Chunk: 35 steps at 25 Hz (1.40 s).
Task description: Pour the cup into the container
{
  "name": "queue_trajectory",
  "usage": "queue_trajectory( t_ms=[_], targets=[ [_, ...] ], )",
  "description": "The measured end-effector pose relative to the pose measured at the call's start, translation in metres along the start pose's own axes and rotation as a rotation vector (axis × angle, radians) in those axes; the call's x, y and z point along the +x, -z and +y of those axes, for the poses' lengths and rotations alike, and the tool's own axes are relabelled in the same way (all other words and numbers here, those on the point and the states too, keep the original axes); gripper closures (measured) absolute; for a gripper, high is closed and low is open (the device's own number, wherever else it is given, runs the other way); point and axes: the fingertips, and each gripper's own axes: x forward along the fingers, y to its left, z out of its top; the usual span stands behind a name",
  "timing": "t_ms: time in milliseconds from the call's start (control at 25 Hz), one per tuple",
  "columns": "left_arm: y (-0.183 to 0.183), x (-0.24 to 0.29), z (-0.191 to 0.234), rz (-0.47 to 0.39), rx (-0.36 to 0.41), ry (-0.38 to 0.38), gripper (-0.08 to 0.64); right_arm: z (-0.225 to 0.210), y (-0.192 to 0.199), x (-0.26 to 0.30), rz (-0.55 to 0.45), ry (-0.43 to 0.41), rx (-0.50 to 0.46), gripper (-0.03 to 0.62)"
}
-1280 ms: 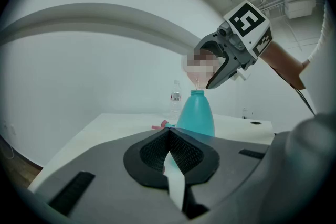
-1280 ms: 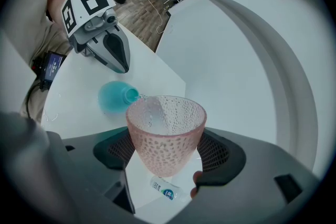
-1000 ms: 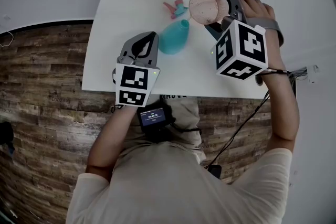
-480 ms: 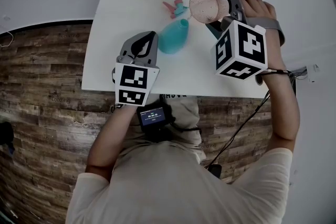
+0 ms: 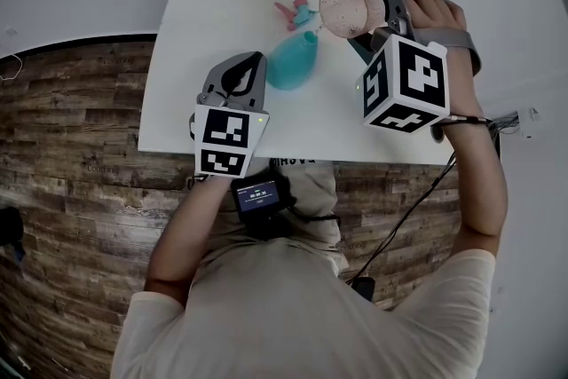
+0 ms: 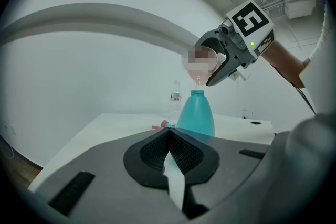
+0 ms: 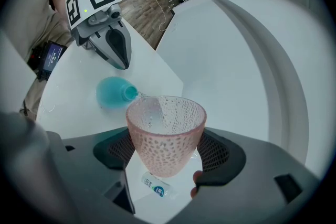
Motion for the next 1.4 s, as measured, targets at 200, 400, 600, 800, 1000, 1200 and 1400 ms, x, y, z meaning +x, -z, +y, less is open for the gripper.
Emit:
queue_trajectory(
  t_ms=[200, 400, 600, 800, 1000, 1200, 1400],
  targets=[
    [0.001, 0.001, 0.000, -0.001, -0.002, 0.000, 0.549, -0.002, 0.001, 0.001, 0.004, 0.020, -0.013, 0.225],
    [0.001, 0.000, -0.001, 0.000, -0.001, 0.000, 0.551, -0.005, 0.001, 0.000, 0.002, 0.032, -0.018, 0.225],
    [-0.001, 0.001, 0.000, 0.000, -0.002, 0.000, 0.551, -0.008, -0.001, 0.000, -0.002, 0.045, -0.031, 0.225],
    [0.000, 0.001, 0.000, 0.000, -0.001, 0.000, 0.551, -0.008, -0.001, -0.001, 0.002, 0.063, -0.052, 0.225],
    [-0.001, 0.001, 0.000, 0.001, 0.000, 0.000, 0.549, -0.009, 0.000, 0.000, 0.006, 0.073, -0.066, 0.225],
    [-0.001, 0.001, 0.000, 0.001, -0.001, 0.000, 0.549, -0.011, 0.001, 0.001, 0.009, 0.083, -0.076, 0.225],
    [0.000, 0.001, 0.000, 0.001, 0.000, 0.000, 0.550, -0.008, 0.002, 0.003, 0.007, 0.083, -0.093, 0.225]
  ],
)
